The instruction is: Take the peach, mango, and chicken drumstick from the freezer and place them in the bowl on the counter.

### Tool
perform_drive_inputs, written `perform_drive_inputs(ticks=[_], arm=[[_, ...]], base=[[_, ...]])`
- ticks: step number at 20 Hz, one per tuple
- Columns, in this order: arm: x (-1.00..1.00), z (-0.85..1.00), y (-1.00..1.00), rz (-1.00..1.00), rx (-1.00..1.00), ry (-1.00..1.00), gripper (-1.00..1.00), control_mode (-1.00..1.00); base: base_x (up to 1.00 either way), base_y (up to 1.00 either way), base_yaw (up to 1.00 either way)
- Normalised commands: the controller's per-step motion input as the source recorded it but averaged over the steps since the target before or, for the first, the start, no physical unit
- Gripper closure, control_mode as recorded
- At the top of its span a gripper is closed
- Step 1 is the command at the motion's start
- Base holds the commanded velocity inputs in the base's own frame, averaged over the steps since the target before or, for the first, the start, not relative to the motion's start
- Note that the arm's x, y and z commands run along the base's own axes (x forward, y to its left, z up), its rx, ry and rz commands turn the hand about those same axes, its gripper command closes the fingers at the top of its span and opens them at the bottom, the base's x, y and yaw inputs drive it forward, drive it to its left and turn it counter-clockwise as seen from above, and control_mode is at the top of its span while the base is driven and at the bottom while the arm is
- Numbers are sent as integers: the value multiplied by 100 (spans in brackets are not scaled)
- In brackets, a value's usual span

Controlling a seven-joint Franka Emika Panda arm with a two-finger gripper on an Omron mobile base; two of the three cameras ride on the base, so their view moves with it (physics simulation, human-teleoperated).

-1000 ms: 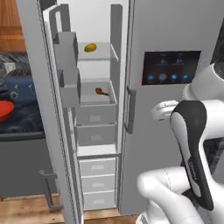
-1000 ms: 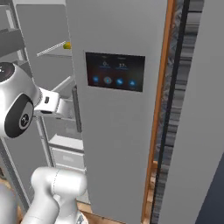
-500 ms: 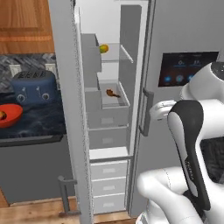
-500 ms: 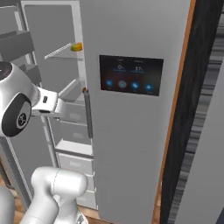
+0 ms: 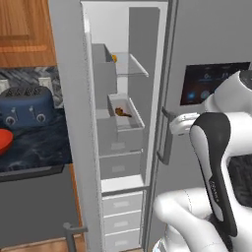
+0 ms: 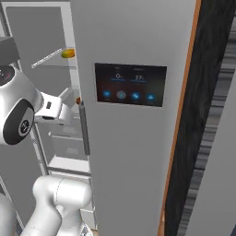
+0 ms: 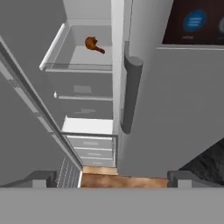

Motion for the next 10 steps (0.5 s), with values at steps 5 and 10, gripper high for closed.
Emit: perform_drive_inputs(ticks=[5, 10], arm=[[0, 0, 0, 0, 0, 0, -100, 100], [0, 0, 0, 0, 0, 0, -100, 100]], base=[[36, 46, -10], [29, 33, 0]])
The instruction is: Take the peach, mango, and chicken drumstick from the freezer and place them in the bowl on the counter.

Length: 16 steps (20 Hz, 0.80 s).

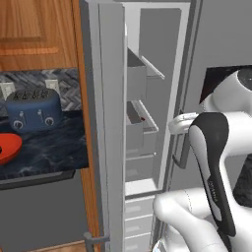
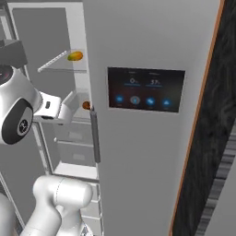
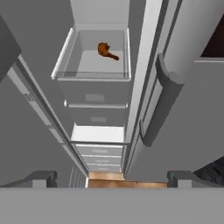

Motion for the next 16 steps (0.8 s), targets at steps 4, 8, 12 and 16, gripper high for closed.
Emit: perform_drive_inputs(ticks=[4, 8, 12, 16], arm=[[0, 0, 0, 0, 0, 0, -100, 100], [0, 0, 0, 0, 0, 0, -100, 100], [0, 0, 0, 0, 0, 0, -100, 100], [0, 0, 0, 0, 0, 0, -100, 100]], base=[[40, 1, 5], [53, 0, 12], [41, 0, 11], [19, 0, 8]])
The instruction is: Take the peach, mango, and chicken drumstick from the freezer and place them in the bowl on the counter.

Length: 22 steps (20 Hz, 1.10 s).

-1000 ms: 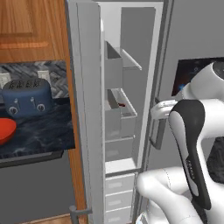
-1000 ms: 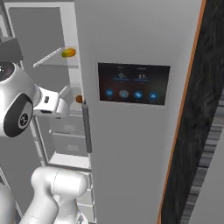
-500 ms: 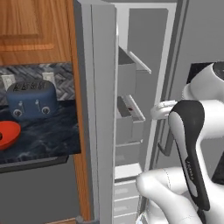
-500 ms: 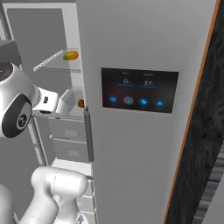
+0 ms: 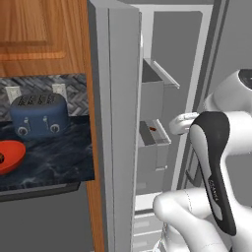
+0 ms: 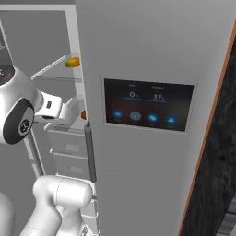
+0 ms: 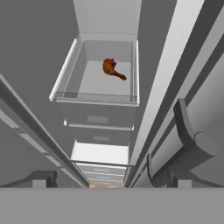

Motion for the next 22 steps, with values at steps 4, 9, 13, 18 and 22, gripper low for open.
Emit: perform_drive_inputs(ticks=[4, 9, 13, 18, 22], arm=[[0, 0, 0, 0, 0, 0, -100, 100], [0, 0, 0, 0, 0, 0, -100, 100], [0, 0, 0, 0, 0, 0, -100, 100], [0, 0, 0, 0, 0, 0, -100, 100], [0, 0, 0, 0, 0, 0, -100, -100]], base=[[10, 1, 8], [21, 8, 6], [40, 15, 4], [8, 5, 1], [0, 0, 0]])
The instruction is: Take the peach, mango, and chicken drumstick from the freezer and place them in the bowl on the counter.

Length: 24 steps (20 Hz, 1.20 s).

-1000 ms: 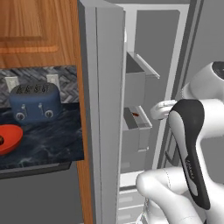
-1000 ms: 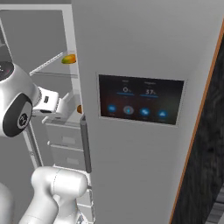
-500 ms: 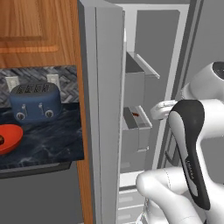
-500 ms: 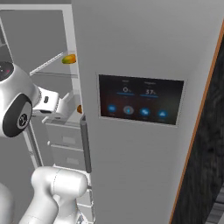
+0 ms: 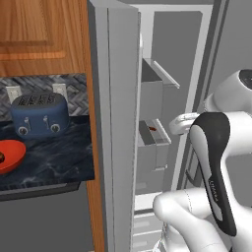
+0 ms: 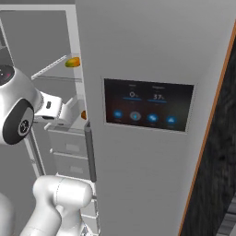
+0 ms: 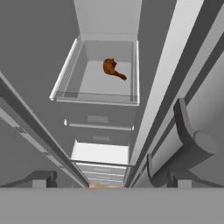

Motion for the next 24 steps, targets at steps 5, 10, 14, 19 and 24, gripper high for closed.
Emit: perform_drive_inputs(ticks=[5, 10, 14, 19, 24], arm=[[-1, 38, 0, 0, 0, -11, -100, -100], [0, 76, 10, 0, 0, -19, -100, -100], [21, 58, 23, 1, 2, -16, -100, -100], [55, 23, 8, 2, 5, -16, -100, -100], [74, 0, 0, 0, 0, -3, -100, -100]], base=[[0, 0, 0], [0, 0, 0], [0, 0, 0], [0, 0, 0], [0, 0, 0]])
